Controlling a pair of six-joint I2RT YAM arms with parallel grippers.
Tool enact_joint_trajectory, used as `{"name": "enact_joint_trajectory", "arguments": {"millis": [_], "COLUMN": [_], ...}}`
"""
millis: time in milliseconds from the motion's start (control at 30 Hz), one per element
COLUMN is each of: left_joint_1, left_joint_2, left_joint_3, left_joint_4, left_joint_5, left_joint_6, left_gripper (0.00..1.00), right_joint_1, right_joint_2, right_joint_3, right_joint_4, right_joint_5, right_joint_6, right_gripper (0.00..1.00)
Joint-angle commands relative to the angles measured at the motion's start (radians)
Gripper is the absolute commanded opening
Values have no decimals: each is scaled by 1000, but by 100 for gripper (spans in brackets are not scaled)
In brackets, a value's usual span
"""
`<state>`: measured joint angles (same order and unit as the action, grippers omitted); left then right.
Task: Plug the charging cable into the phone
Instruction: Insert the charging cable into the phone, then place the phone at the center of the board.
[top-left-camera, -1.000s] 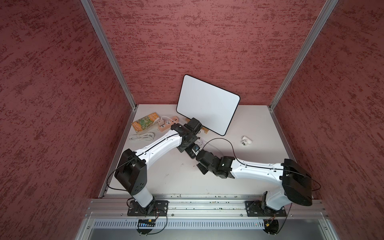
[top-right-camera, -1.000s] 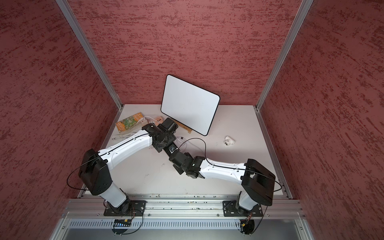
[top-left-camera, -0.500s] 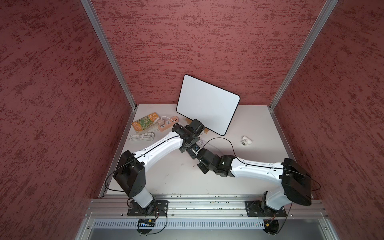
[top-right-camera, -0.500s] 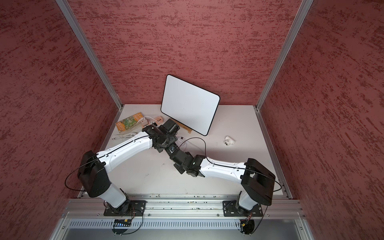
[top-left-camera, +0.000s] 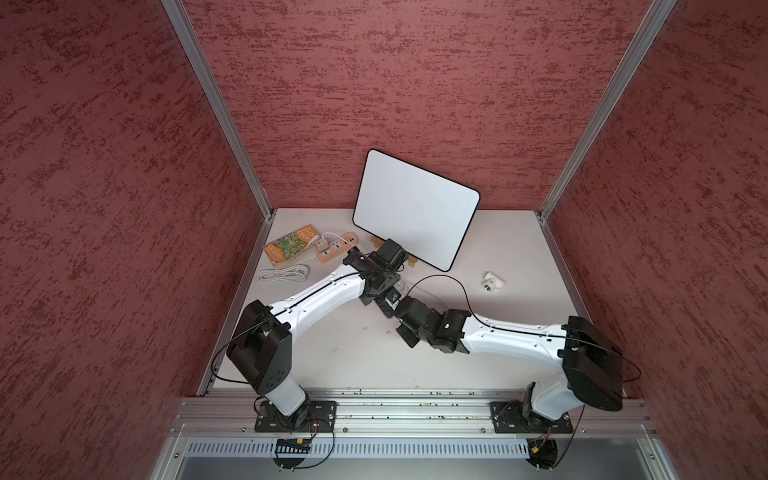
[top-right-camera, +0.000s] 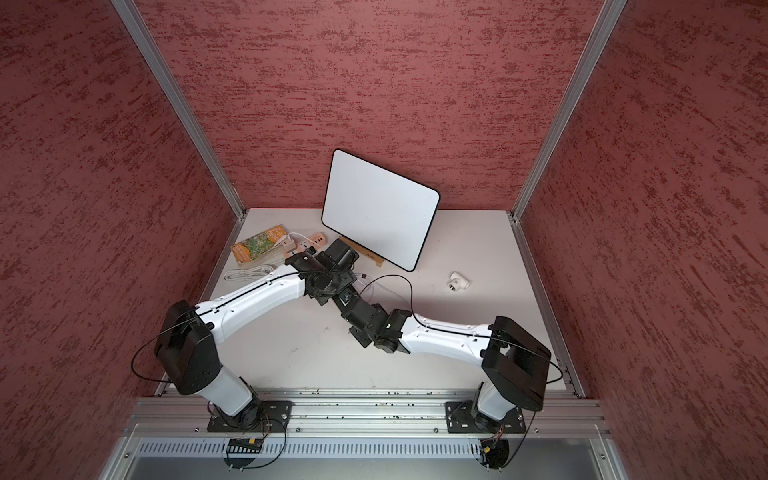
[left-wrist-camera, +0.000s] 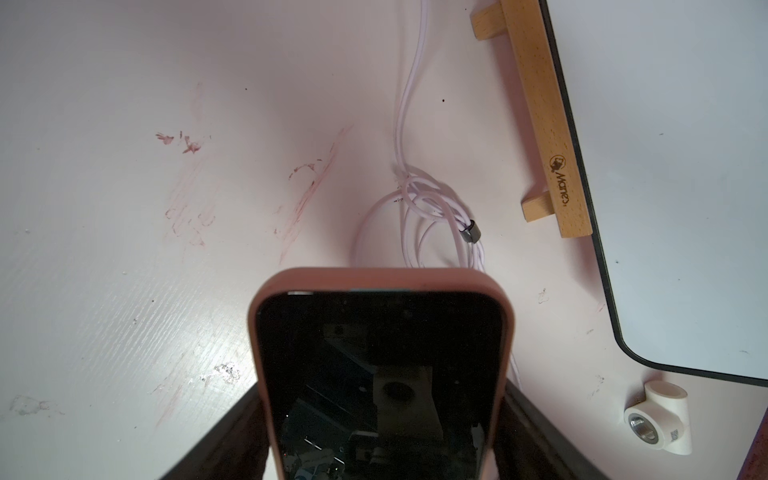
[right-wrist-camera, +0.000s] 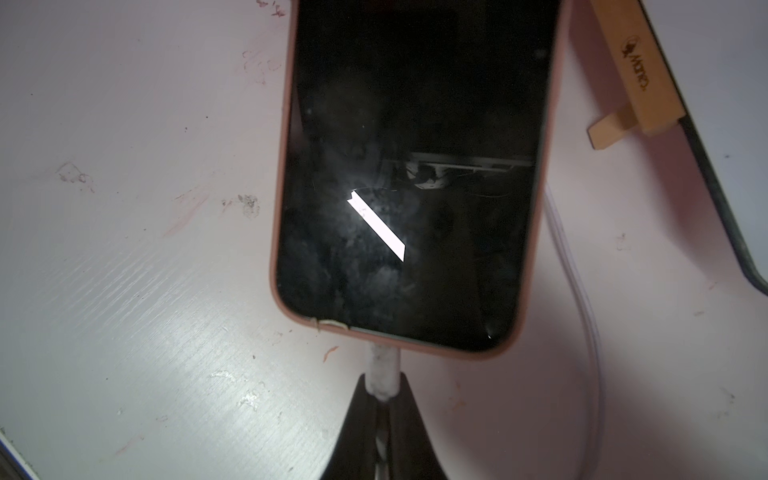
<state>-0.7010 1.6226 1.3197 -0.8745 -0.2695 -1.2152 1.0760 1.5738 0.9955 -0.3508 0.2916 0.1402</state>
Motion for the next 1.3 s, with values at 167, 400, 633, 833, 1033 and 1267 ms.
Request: {"name": "enact_joint_trajectory", "arguments": {"millis": [167,400,633,833,1033,1267], "left_joint_1": [-32,-18,-20,-19,-8,17], "left_joint_2": [-2,-16,-10,53,100,107], "left_joint_3": [-11,-4,53,131,164,192], "left_joint_4": [16,-6,-87,-159,-185,-220], "left_joint_5": [220,218,169,167,202,226], "left_joint_6": [5,-1,9,31,32,43], "left_gripper": [0,0,0,0,0,0], "right_joint_1": [-14,-28,-50,-62,-72,-83], "right_joint_2": [-35,-68,-82,-82,-96,-176], "right_joint_3": [33,6,-4,-6,-10,-49], "right_joint_4": [260,249,229,216,203,183], "right_joint_5": [31,30,9,-4,-15,-36], "right_joint_6": [-29,-4,8,13,30,75], "right_gripper": [0,5,36,47,86,99]}}
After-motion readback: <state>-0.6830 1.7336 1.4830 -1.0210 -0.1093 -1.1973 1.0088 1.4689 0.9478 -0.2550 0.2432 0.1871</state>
